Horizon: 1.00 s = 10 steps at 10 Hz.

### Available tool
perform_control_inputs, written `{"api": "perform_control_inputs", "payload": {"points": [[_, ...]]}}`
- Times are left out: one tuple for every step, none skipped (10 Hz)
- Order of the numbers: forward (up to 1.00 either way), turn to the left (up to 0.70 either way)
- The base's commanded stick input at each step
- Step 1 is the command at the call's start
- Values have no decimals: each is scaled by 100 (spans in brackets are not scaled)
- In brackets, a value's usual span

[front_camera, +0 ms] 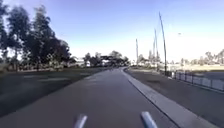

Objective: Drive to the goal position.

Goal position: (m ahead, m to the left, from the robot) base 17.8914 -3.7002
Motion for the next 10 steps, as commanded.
{"api": "perform_control_inputs", "payload": {"points": [[98,0],[98,0],[98,0],[98,0],[98,0],[98,0],[98,0],[98,0],[98,0],[98,0]]}}
